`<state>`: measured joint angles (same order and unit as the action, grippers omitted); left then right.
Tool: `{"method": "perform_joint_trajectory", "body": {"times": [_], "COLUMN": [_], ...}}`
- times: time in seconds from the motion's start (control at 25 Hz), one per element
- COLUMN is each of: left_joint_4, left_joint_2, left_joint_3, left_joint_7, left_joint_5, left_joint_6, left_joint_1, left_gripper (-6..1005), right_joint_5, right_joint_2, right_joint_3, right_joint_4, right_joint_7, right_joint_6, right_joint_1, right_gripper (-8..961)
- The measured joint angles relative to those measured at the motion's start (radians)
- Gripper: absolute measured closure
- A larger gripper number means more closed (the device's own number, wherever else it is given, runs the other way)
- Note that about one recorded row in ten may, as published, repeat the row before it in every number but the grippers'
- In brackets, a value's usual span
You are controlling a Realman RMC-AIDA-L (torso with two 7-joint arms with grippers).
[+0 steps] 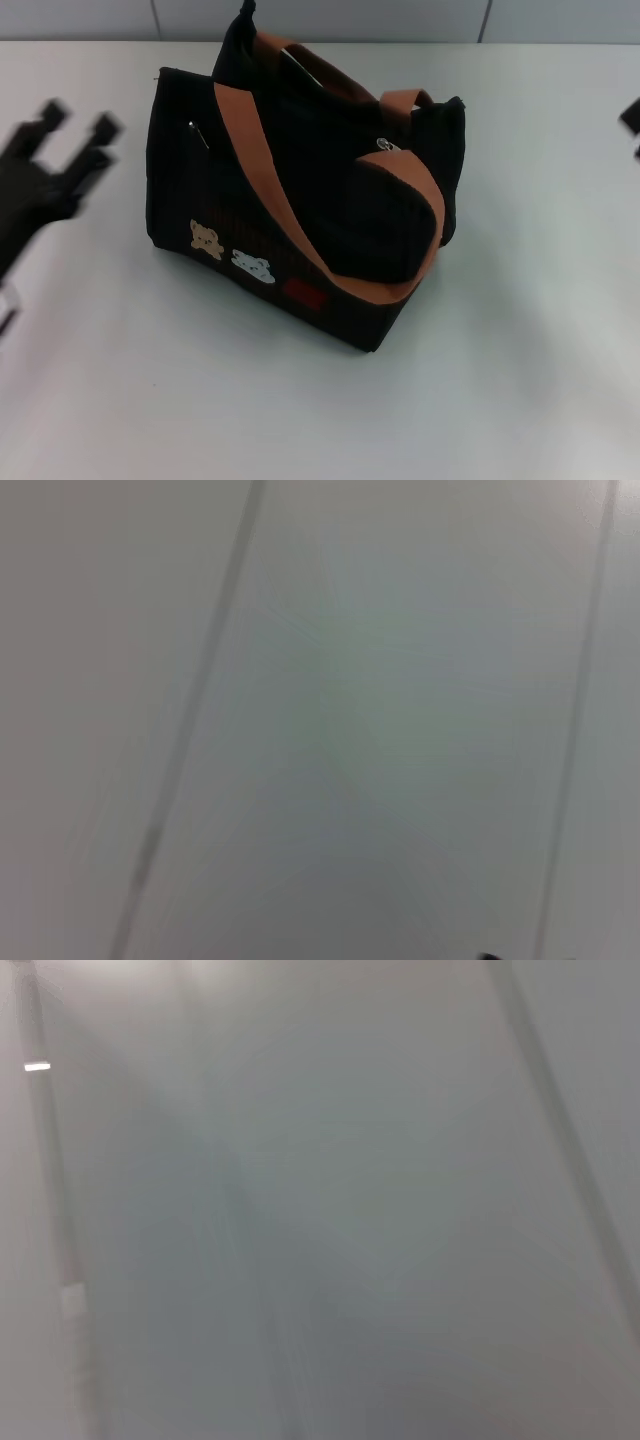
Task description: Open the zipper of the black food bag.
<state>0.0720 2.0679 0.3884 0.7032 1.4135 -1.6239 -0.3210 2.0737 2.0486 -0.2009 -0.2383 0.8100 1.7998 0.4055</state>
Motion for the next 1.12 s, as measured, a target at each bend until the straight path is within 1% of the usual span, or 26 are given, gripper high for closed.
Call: {"method": "perform_joint_trajectory", "body": {"times": [0.08,0.12,0.16,0.2,0.28,0.32,0.36,0.44,0.48,0.52,0.56,0.6,0.72,0.92,1.12], "left_joint_4": [0.090,0.167,0.167,0.195,0.265,0.310,0.310,0.344,0.355,0.362,0.367,0.371,0.374,0.376,0.377], "left_joint_2": [-0.003,-0.012,-0.012,-0.019,-0.042,-0.062,-0.062,-0.073,-0.073,-0.072,-0.068,-0.064,-0.056,-0.051,-0.050], "left_joint_3": [0.003,0.030,0.030,0.052,0.126,0.198,0.198,0.246,0.259,0.263,0.264,0.264,0.265,0.265,0.265], "left_joint_7": [0.092,0.153,0.153,0.171,0.204,0.213,0.213,0.210,0.208,0.207,0.207,0.207,0.213,0.221,0.227], "left_joint_5": [0.005,0.031,0.031,0.054,0.130,0.208,0.208,0.279,0.310,0.331,0.351,0.367,0.403,0.414,0.415], "left_joint_6": [-0.019,-0.055,-0.055,-0.076,-0.151,-0.230,-0.230,-0.305,-0.333,-0.344,-0.350,-0.350,-0.350,-0.353,-0.354], "left_joint_1": [0.050,0.090,0.090,0.103,0.129,0.137,0.137,0.132,0.126,0.122,0.117,0.111,0.088,0.068,0.063], "left_gripper": [391,367,317,267,167,168,169,171,172,172,172,172,172,172,172], "right_joint_5": [0.000,0.001,0.001,0.001,0.001,0.001,0.001,0.001,0.002,0.002,0.002,0.002,0.002,0.002,-0.001], "right_joint_2": [-0.012,-0.029,-0.029,-0.035,-0.045,-0.046,-0.046,-0.035,-0.023,-0.003,0.005,0.005,0.025,0.028,0.028], "right_joint_3": [0.090,0.206,0.206,0.250,0.350,0.395,0.434,0.501,0.548,0.621,0.653,0.653,0.741,0.757,0.754], "right_joint_4": [-0.046,-0.084,-0.084,-0.093,-0.105,-0.106,-0.107,-0.114,-0.122,-0.137,-0.141,-0.141,-0.142,-0.139,-0.137], "right_joint_7": [0.055,0.092,0.092,0.102,0.112,0.112,0.112,0.107,0.101,0.096,0.096,0.096,0.096,0.095,0.095], "right_joint_6": [0.071,0.151,0.151,0.181,0.229,0.244,0.256,0.256,0.253,0.248,0.248,0.248,0.241,0.238,0.235], "right_joint_1": [-0.005,-0.010,-0.010,-0.009,-0.001,0.006,0.014,0.029,0.040,0.059,0.067,0.067,0.099,0.107,0.106], "right_gripper": [116,116,116,116,116,116,116,116,116,116,116,116,116,116,116]}}
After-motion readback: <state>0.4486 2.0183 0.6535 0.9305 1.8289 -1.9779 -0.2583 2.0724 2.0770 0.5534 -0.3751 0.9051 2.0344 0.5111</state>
